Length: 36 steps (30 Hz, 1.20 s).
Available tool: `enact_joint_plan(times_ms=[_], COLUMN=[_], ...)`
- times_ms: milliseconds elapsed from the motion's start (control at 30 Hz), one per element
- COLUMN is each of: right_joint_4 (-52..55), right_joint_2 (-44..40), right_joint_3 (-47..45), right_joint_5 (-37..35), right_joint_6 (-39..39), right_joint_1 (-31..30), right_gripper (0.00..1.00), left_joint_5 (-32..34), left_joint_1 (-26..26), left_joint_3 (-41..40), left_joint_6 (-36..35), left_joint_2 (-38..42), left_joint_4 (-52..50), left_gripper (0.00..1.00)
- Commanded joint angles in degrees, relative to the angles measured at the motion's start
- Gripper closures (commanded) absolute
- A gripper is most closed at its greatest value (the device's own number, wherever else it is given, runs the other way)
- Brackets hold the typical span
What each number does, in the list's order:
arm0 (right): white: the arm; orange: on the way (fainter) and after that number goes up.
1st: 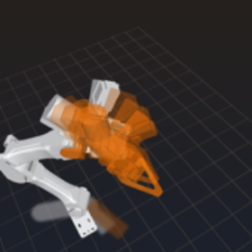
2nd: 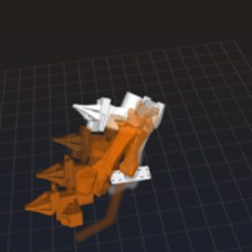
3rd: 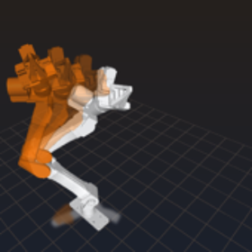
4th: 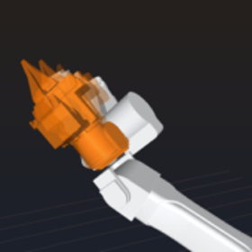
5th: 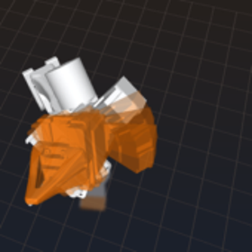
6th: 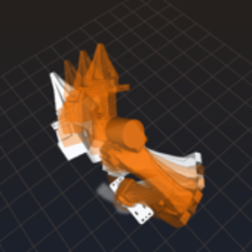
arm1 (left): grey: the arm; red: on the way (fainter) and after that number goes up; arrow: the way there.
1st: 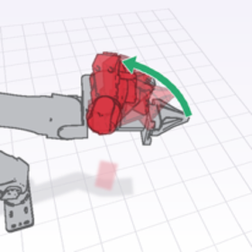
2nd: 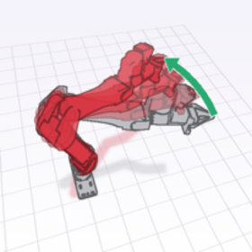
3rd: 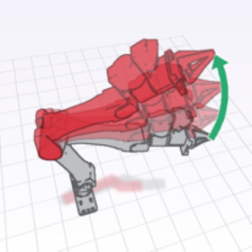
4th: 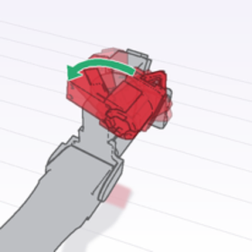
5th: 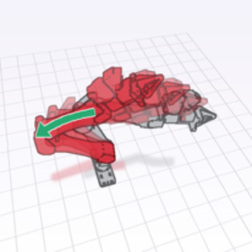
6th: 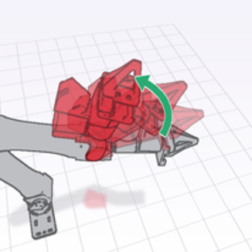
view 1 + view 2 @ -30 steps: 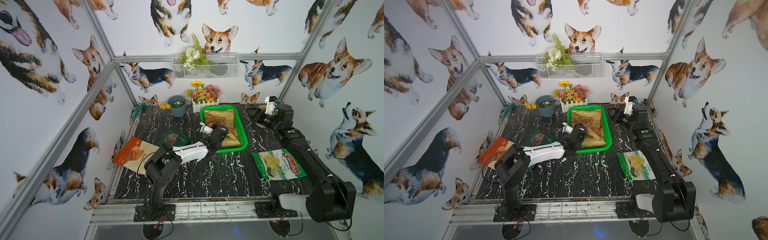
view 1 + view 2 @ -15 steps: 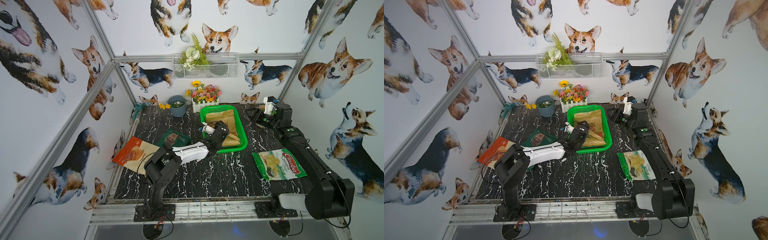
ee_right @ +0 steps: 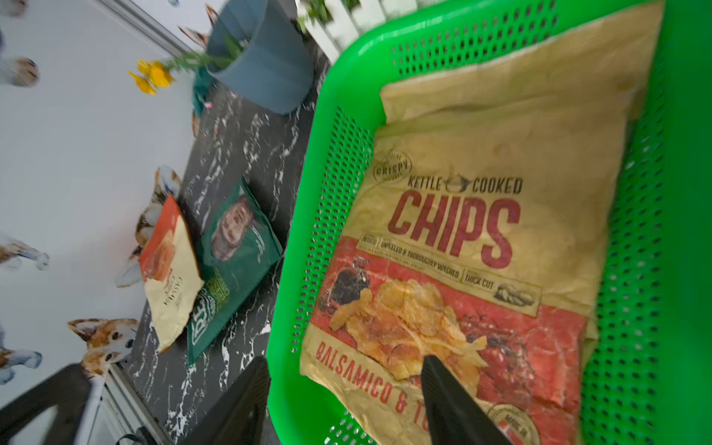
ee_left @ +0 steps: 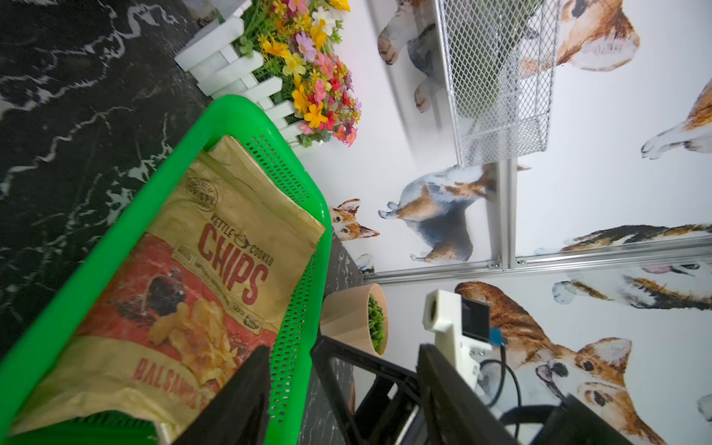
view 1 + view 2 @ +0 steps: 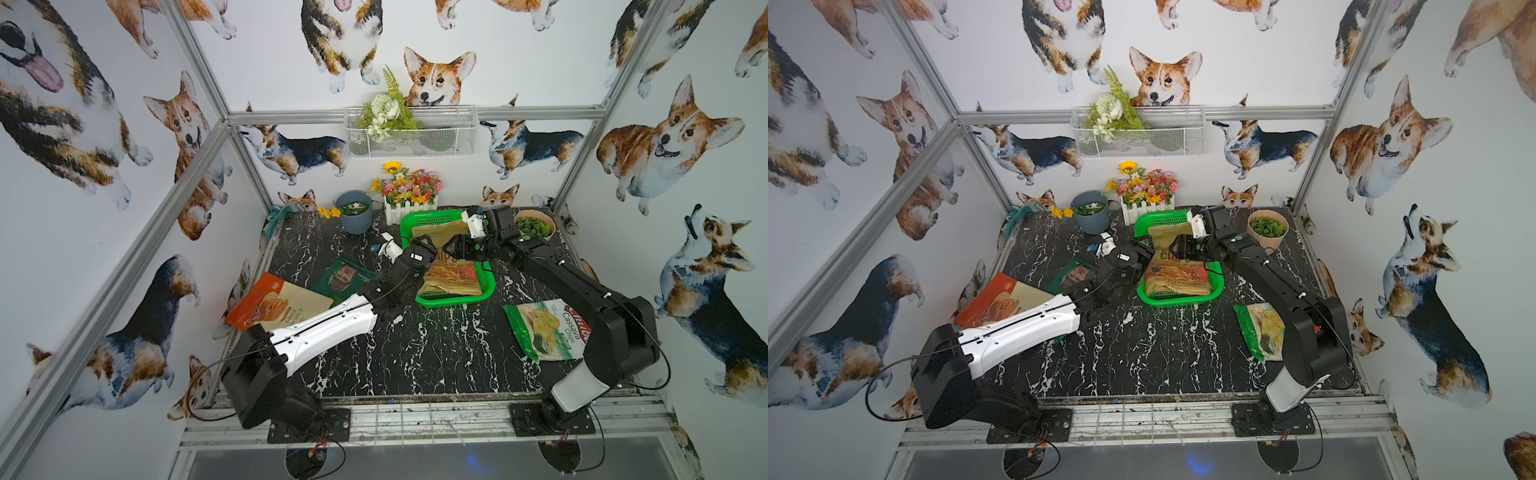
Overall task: Put the potato chips into the basket
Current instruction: Place the potato chip in the basket.
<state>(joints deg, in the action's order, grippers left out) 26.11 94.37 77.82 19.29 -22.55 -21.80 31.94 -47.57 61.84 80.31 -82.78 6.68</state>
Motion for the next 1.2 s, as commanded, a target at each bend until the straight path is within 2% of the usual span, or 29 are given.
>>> enact_joint_plan(times_ms=[0, 233, 433, 633, 767, 933, 1067, 1167], right_joint_4=[7.76, 8.97, 6.15, 4.64, 2.63, 0.59, -0.85, 0.19], right_joint_2=[3.27, 10.42, 16.55, 17.19, 10.79, -3.41, -17.93, -27.55], right_joint_3=[1.68, 1.28, 4.36, 7.34, 5.18, -3.32, -14.59, -23.33], right_joint_5=[-4.26, -7.71, -14.22, -14.6, -12.74, -16.19, -14.77, -18.48], right_joint_6=[3.9, 6.43, 7.89, 7.38, 4.98, -2.32, -12.34, -19.54], right_joint_1=[-2.53, -4.76, -4.76, -4.77, -4.69, -2.12, 7.58, 15.1], right_gripper=[0.36, 0.36, 0.31, 0.29, 0.27, 0.2, 0.18, 0.17], left_joint_5=[3.29, 4.09, 3.73, 2.18, -3.44, -15.19, -27.35, -37.92], left_joint_1=[1.24, 4.73, 6.78, 7.14, 7.49, 7.87, 8.1, 8.11], left_joint_3=[-2.4, -6.62, -7.79, -8.45, -6.62, 0.1, 3.75, 7.58], left_joint_6=[-4.08, -4.19, -4.75, -6.4, -15.09, -28.25, -39.76, -48.99], left_joint_2=[3.07, 8.02, 9.57, 9.84, 7.95, 3.05, 0.0, -2.92], left_joint_4=[-2.1, -4.47, -5.15, -3.76, -0.26, -0.69, 0.24, -1.65], left_gripper=[0.37, 0.38, 0.38, 0.38, 0.37, 0.35, 0.34, 0.33])
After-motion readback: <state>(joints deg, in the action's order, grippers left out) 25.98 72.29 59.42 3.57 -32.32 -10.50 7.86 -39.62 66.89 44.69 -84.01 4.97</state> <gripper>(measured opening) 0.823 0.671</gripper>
